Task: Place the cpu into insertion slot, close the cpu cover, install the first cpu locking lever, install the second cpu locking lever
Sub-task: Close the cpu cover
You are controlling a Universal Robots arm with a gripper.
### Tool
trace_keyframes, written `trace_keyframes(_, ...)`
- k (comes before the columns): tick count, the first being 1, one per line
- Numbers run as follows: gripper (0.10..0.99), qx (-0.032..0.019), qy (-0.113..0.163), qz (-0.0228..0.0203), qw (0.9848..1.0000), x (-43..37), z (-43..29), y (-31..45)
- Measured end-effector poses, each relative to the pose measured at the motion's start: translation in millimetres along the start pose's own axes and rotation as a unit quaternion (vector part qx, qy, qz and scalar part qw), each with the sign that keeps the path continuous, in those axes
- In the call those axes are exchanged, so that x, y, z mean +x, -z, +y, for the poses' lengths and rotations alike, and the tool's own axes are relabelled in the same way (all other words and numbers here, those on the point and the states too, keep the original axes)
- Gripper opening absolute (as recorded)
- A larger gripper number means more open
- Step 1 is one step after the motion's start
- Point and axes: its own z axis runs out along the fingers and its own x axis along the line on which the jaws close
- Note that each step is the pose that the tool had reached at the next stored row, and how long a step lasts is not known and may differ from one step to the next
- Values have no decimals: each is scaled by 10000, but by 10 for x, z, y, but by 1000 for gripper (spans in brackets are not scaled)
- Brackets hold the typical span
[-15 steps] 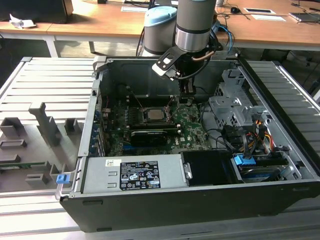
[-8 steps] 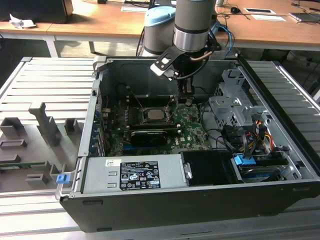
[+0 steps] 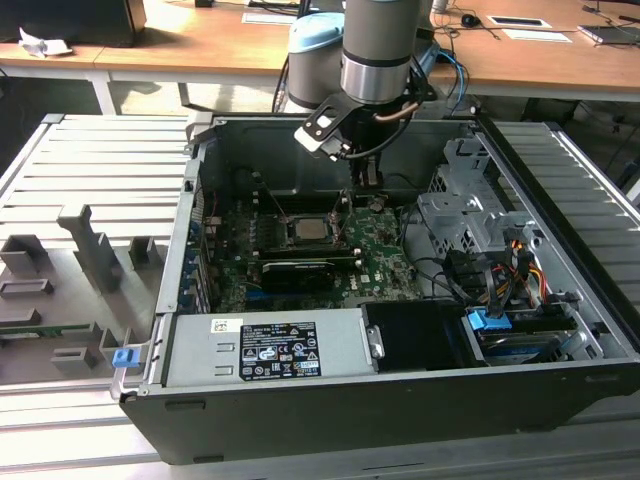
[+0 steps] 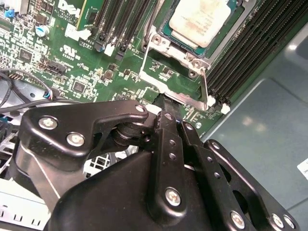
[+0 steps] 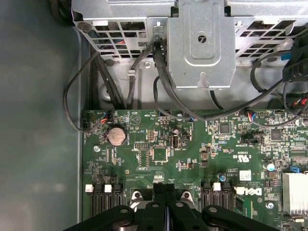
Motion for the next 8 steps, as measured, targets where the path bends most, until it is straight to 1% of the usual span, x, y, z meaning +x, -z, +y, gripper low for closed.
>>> trace_keyframes(5,106,0,-1,0,10000,0,-60,1)
trace_keyframes(8,106,0,0,0,10000,-1,-147,-6)
